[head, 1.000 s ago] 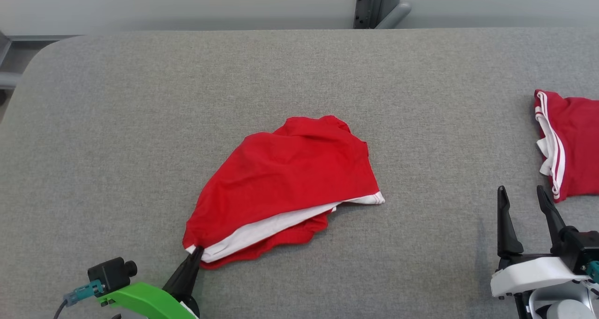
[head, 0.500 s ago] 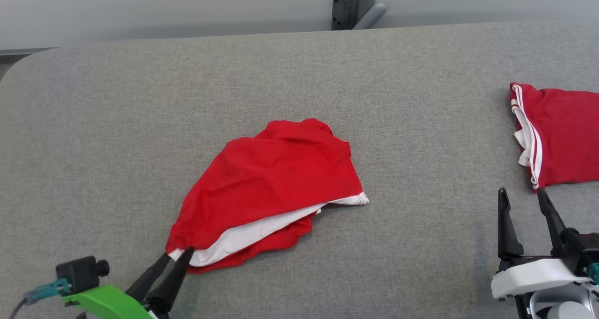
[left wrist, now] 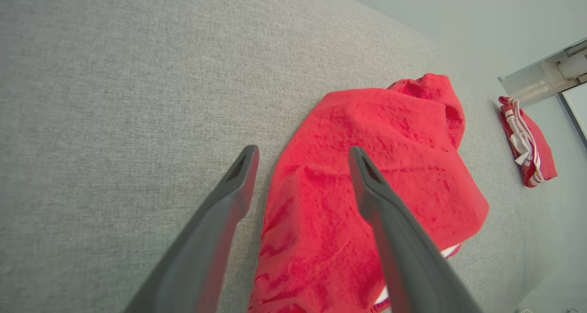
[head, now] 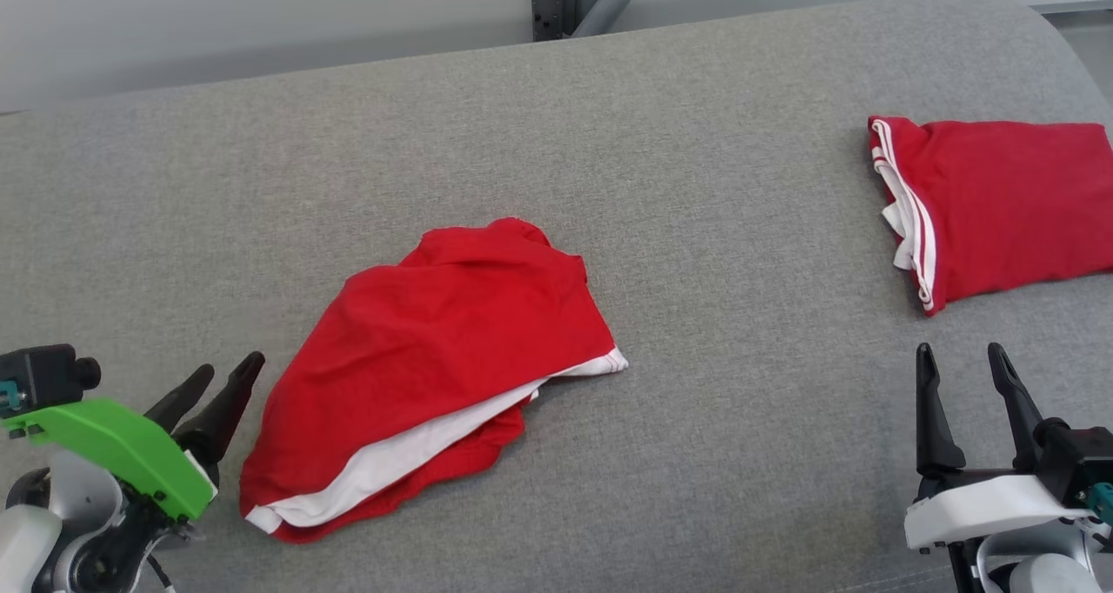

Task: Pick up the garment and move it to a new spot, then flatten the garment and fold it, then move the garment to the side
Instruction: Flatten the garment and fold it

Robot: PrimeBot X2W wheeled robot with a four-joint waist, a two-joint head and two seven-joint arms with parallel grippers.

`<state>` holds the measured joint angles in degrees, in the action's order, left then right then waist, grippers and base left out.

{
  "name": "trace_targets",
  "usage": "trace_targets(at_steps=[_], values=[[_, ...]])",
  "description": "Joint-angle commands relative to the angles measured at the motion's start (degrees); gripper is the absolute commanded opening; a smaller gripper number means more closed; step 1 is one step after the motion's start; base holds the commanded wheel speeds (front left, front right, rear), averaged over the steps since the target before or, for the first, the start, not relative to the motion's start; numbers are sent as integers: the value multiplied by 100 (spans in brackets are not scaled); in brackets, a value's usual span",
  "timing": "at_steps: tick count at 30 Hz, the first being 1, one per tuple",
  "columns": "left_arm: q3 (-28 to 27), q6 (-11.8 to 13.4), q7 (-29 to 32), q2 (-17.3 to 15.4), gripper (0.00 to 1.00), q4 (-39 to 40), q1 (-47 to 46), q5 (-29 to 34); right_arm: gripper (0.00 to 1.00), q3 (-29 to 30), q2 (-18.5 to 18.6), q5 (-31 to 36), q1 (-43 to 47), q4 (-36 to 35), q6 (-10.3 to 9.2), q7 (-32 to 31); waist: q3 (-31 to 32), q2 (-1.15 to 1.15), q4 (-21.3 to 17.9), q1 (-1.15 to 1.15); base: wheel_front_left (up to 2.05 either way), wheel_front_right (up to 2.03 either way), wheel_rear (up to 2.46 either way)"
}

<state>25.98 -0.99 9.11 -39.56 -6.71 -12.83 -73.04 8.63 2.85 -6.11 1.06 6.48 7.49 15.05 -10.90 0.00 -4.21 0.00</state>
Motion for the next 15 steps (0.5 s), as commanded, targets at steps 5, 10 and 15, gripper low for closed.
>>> trace_targets(at_steps=[5,10,15], values=[[228,-105,506,319,100,-1065,-724,-98,100,-47,11,1,-146,-19,1,14,-212,0,-321,0,0,0,0],[365,-375,904,593,100,-1724,-1014,-370,100,13,8,44,-95,-42,1,15,-217,0,-389,0,0,0,0],[600,-539,1250,734,100,-2036,-1111,-411,100,39,10,64,-70,-16,1,15,-201,0,-349,0,0,0,0]])
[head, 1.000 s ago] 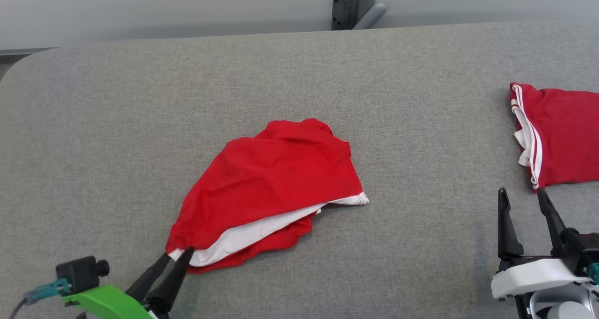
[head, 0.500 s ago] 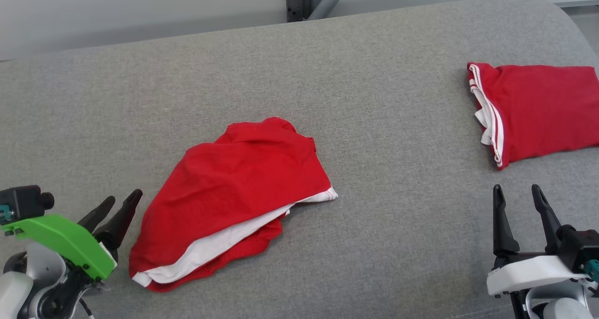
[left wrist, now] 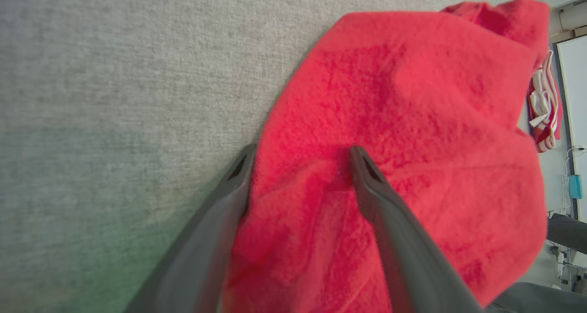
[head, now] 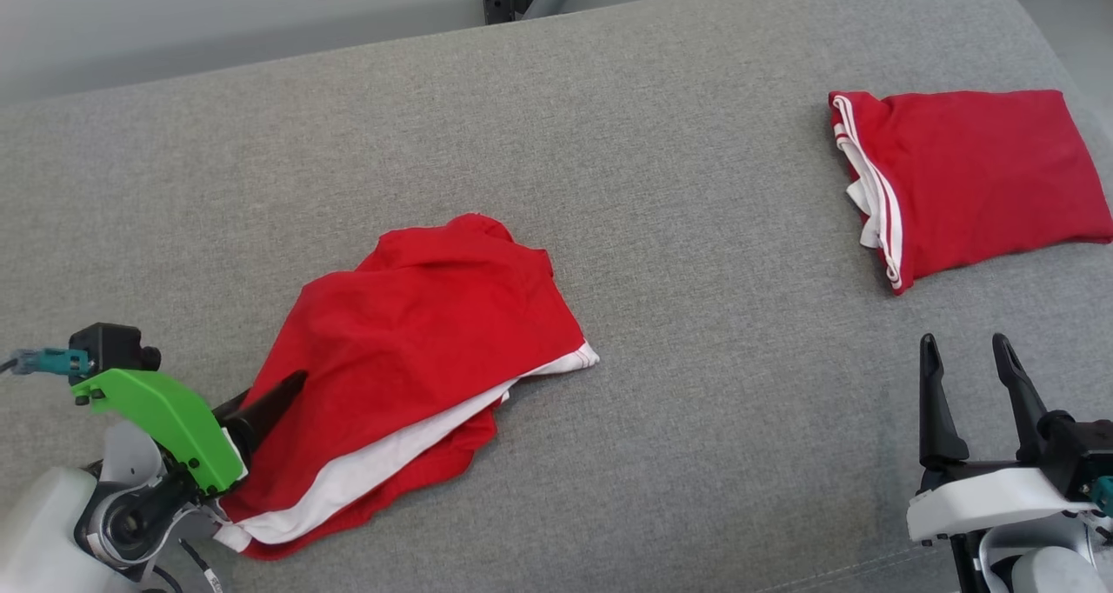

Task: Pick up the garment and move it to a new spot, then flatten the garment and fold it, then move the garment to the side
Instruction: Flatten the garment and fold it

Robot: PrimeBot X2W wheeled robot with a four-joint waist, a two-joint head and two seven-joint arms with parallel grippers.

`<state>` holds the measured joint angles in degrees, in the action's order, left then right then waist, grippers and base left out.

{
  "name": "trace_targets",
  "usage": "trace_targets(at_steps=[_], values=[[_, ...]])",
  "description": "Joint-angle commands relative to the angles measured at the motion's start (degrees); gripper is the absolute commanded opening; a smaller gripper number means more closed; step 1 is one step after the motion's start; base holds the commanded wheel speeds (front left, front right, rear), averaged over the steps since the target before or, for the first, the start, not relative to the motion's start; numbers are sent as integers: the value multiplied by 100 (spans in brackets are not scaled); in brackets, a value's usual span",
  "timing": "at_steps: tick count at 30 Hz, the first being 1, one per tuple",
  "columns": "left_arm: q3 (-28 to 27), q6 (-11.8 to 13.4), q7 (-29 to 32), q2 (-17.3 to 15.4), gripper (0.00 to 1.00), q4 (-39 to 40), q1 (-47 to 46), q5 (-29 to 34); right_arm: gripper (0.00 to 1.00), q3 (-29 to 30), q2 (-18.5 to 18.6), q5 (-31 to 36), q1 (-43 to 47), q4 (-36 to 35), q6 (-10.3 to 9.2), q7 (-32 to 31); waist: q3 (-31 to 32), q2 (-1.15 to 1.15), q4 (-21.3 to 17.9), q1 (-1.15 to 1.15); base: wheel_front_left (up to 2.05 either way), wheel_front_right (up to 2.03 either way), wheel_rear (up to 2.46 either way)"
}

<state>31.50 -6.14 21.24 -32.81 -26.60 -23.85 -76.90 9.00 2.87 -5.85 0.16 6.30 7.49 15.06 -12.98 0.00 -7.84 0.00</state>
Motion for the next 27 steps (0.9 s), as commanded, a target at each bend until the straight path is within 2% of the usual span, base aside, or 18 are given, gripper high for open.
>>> trace_targets(at_steps=[1,3,5,11,19,23,27], values=[[76,-41,81,89,100,-90,-35,-41,100,-9,8,35,4,4,1,14,11,0,25,0,0,0,0],[139,-85,189,186,0,-108,-54,-125,100,-22,9,28,-25,13,1,13,40,0,55,0,0,0,0],[184,-116,306,243,0,-22,-56,-234,100,-34,9,33,-31,24,1,14,65,0,81,0,0,0,0],[68,-144,-247,362,0,335,-251,-227,100,-14,10,33,-6,59,1,14,139,0,159,0,0,0,0],[189,-146,-1661,299,0,516,-596,566,100,-36,11,25,42,86,1,14,311,0,128,0,0,0,0],[439,-145,-2158,232,0,871,-657,940,100,2,11,15,118,80,1,14,415,0,98,0,0,0,0],[752,-140,-2470,34,0,1307,-297,1438,100,39,9,-22,224,58,1,13,496,0,82,0,0,0,0]])
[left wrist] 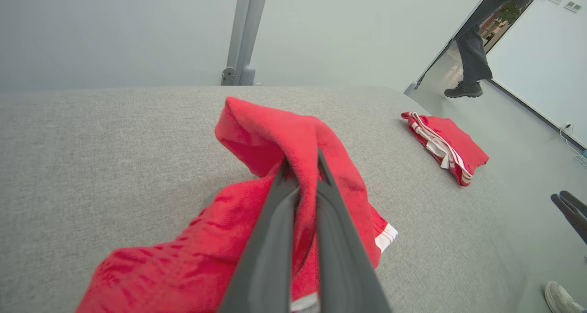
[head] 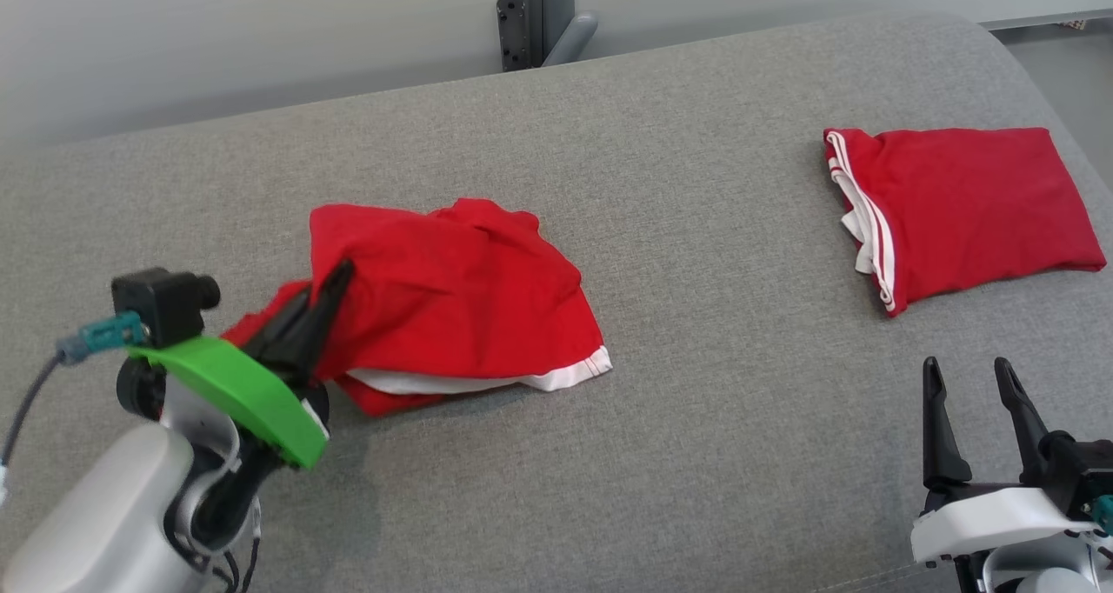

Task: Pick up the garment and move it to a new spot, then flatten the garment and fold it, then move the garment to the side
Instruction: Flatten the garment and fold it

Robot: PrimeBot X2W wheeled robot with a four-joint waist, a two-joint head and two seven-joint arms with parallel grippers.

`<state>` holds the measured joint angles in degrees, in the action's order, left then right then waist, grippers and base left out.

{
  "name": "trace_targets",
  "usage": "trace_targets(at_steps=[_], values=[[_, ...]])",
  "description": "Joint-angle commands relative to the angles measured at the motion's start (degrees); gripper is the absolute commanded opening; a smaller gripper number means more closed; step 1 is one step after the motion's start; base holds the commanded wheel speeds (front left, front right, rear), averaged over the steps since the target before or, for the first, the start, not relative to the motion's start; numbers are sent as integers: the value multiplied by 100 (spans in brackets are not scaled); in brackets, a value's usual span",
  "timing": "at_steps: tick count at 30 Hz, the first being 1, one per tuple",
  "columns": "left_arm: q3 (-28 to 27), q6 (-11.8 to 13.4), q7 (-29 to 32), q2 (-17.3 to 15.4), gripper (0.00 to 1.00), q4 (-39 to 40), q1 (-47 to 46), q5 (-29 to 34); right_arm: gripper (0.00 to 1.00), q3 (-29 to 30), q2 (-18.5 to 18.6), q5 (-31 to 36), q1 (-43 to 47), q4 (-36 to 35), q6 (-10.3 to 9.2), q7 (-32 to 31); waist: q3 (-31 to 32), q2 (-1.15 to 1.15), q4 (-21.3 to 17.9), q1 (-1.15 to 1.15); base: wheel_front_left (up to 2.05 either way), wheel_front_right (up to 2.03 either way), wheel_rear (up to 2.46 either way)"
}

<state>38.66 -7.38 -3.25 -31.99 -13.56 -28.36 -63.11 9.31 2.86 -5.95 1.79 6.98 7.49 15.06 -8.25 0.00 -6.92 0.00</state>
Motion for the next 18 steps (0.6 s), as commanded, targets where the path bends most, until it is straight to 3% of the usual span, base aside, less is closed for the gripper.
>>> trace_targets(at_steps=[1,7,11,18], values=[[131,33,-61,-86,0,144,281,205,100,12,9,-22,80,-19,1,14,34,0,-9,0,0,0,0],[733,434,103,-223,0,1079,1403,369,100,149,11,-98,214,-64,1,13,33,0,126,0,0,0,0],[1020,545,210,-175,0,1187,1823,366,100,149,10,-73,206,-63,1,14,6,0,281,0,0,0,0],[745,548,-67,164,0,814,1551,142,100,101,13,27,67,-80,1,13,13,0,500,0,0,0,0]])
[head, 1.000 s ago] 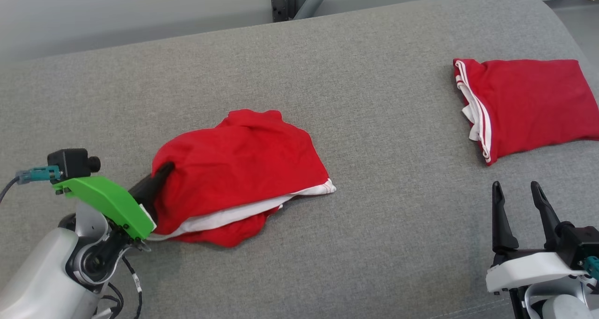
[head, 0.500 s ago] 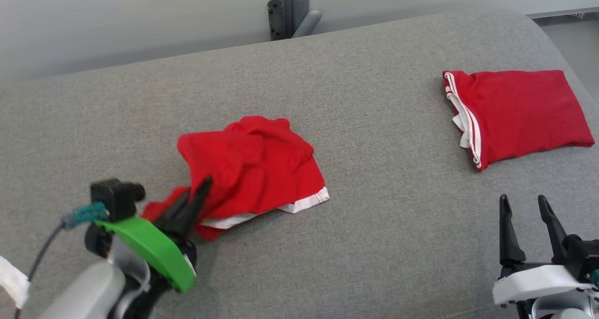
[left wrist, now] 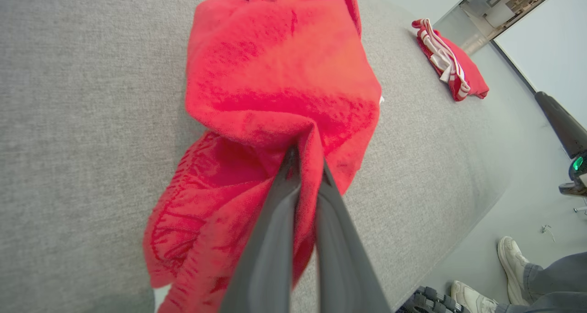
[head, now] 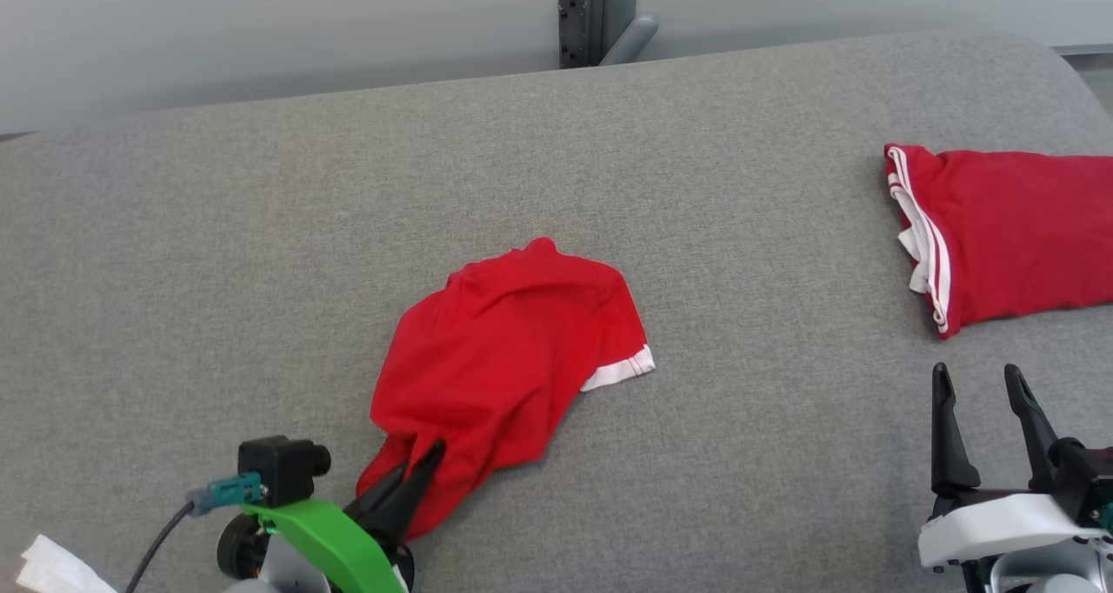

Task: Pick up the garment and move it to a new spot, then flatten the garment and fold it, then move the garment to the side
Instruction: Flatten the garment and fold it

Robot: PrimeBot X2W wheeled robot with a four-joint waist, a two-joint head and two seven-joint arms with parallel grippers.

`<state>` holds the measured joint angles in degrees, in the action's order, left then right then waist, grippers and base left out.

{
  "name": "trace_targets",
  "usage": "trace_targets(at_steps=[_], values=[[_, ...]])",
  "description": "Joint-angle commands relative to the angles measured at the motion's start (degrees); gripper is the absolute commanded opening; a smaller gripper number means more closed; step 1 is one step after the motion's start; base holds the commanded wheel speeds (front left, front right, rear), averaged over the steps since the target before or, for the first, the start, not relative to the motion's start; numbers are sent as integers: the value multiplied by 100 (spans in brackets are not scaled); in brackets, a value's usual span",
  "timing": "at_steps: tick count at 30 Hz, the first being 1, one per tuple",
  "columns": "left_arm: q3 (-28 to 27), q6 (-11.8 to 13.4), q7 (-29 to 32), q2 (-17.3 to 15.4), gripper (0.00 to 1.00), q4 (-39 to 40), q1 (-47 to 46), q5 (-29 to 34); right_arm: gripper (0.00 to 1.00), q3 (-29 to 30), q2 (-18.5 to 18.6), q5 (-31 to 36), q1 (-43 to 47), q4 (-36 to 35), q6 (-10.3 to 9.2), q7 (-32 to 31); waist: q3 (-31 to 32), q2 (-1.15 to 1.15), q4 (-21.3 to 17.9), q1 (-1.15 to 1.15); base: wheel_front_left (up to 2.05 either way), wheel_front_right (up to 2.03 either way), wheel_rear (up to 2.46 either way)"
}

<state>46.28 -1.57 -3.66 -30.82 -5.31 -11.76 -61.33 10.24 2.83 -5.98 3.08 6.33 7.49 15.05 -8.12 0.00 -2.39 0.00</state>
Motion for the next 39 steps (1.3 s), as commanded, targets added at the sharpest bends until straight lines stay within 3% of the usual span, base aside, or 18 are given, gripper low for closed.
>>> trace_targets(at_steps=[1,12,13,14,15,16,22,30,35,39], values=[[-110,-48,-80,119,0,-129,-203,-115,100,2,16,46,-70,-6,1,15,5,0,63,0,0,0,0],[-369,-208,-170,701,0,-2200,-1264,-175,100,-61,14,-14,-162,19,1,15,-129,0,-18,0,0,0,0],[-410,-239,-260,731,4,-2383,-1312,-182,100,-57,14,-23,-159,19,1,15,-142,0,-27,0,0,0,0],[-431,-264,-355,740,36,-2546,-1354,-145,100,-55,14,-32,-157,20,1,14,-150,0,-36,0,0,0,0],[-439,-303,-455,756,83,-2666,-1374,-116,100,-54,14,-45,-153,24,1,15,-153,0,-44,0,0,0,0],[-471,-344,-567,790,100,-2742,-1370,-128,100,-46,15,-50,-141,29,1,15,-150,0,-47,0,0,0,0],[-946,-473,-1105,494,100,-2373,-883,-125,100,11,15,-93,15,27,1,15,-59,0,-11,0,0,0,0],[-2379,-495,-1147,222,100,-657,948,144,100,68,13,-79,63,-23,1,14,-47,0,127,0,0,0,0],[-2432,-556,-1149,207,100,-584,1641,451,100,57,14,-3,-7,-44,1,15,-91,0,172,0,0,0,0],[-2423,-586,-1150,430,100,-802,1712,342,100,70,14,46,-59,-54,1,15,-105,0,184,0,0,0,0]])
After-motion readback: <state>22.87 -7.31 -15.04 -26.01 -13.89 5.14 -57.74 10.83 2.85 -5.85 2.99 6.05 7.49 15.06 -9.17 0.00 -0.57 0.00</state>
